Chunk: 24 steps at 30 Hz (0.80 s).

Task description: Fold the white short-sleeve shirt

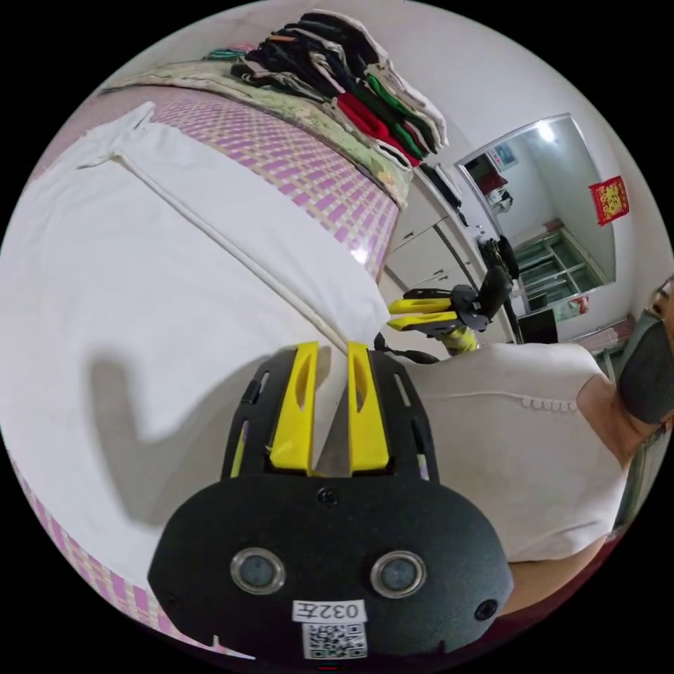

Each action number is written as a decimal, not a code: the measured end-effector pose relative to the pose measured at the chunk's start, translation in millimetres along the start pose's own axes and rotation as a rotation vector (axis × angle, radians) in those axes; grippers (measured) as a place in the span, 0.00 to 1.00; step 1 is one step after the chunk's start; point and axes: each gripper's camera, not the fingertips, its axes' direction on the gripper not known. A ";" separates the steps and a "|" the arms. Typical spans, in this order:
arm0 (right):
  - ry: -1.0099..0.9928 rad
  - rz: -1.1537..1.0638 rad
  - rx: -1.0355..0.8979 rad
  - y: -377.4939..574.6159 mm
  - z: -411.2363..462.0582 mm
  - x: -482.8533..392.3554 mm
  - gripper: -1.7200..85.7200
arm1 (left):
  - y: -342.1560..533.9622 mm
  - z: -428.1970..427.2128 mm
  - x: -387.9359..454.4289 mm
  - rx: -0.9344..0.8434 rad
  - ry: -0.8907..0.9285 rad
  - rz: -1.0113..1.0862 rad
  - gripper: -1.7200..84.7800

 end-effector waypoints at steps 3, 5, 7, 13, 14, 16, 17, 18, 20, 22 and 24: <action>-0.202 0.147 0.075 -1.1 -13.1 46.6 0.13 | -9.5 -21.2 6.3 0.079 -0.025 0.006 0.04; -0.354 0.258 0.112 -2.8 -11.0 79.2 0.14 | -25.9 -28.6 10.8 0.126 -0.085 -0.002 0.04; -0.467 0.320 0.112 -4.3 -3.7 98.0 0.15 | -40.9 -32.0 9.4 0.154 -0.122 -0.020 0.05; -0.676 0.368 0.188 -11.4 -3.9 128.4 0.08 | -100.4 -31.5 -27.1 0.161 -0.274 -0.112 0.05; -0.643 0.357 0.196 -14.0 -12.3 131.3 0.05 | -109.9 -31.5 -36.8 0.171 -0.277 -0.142 0.05; -0.595 0.336 0.199 -17.7 -27.1 136.5 0.03 | -123.1 -28.5 -47.0 0.165 -0.304 -0.172 0.05; -0.560 0.327 0.211 -18.8 -39.0 141.1 0.02 | -130.9 -23.8 -51.1 0.138 -0.327 -0.201 0.04; -0.541 0.324 0.216 -19.3 -45.4 143.9 0.02 | -133.4 -23.5 -50.1 0.151 -0.333 -0.209 0.04; -0.449 0.330 0.245 -18.2 -75.0 157.8 0.01 | -144.6 -15.8 -37.1 0.149 -0.344 -0.193 0.03; -0.385 0.341 0.248 -15.7 -95.2 169.0 0.01 | -151.4 -8.0 -24.4 0.151 -0.371 -0.166 0.02; -0.311 0.366 0.214 -12.8 -109.1 181.2 0.02 | -156.0 -2.0 -14.9 0.161 -0.366 -0.135 0.03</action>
